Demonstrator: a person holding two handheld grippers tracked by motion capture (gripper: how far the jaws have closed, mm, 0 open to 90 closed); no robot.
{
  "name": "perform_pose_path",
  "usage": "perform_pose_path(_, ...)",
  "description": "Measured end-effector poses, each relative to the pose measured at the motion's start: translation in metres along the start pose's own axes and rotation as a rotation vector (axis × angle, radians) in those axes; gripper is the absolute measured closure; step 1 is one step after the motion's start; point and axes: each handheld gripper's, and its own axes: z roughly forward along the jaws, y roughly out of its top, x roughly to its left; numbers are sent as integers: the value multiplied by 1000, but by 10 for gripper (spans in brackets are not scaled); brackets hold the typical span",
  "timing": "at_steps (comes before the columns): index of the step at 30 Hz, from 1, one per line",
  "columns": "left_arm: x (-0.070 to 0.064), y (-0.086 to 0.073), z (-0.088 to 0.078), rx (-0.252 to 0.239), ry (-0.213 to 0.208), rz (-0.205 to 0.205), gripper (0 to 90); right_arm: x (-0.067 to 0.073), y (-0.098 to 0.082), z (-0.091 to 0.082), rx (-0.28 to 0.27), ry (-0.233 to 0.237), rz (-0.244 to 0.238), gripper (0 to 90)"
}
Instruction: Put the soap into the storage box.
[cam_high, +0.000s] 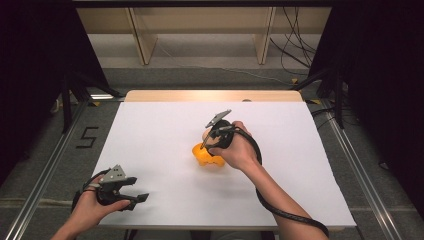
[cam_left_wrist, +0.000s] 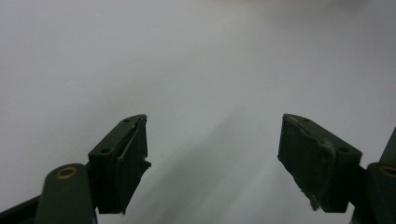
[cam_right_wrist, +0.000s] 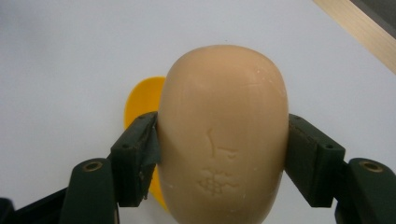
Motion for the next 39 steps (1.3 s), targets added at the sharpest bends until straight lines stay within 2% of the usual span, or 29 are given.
perform_pose_path(1,0,0,0,-2,-1,0,237,0,0,0,-1,-5,9,336)
perform_pose_path(2,0,0,0,0,-1,-1,237,-1,0,1,-4,-5,-4,336)
perform_pose_path(5,0,0,0,1,0,0,237,0,1,3,-4,3,17,336)
perform_pose_path(11,0,0,0,-2,-1,-1,237,0,0,6,-6,-6,-1,336)
perform_pose_path(18,0,0,0,0,-2,0,237,2,-3,10,5,6,12,336)
perform_pose_path(22,0,0,0,0,-2,0,237,2,-3,12,0,3,5,336)
perform_pose_path(23,0,0,0,0,-2,0,237,1,-3,12,-3,1,-11,336)
perform_pose_path(26,0,0,0,-1,-2,-1,237,2,-3,14,7,16,-2,336)
perform_pose_path(27,0,0,0,-2,-2,0,237,3,-4,14,12,16,18,336)
perform_pose_path(32,0,0,0,-3,0,0,237,3,-4,16,5,3,-1,336)
perform_pose_path(36,0,0,0,-4,-2,1,236,4,-4,18,13,14,8,336)
perform_pose_path(38,0,0,0,0,-4,2,237,3,-5,20,9,14,-13,336)
perform_pose_path(39,0,0,0,-3,-2,2,236,4,-5,20,12,16,0,336)
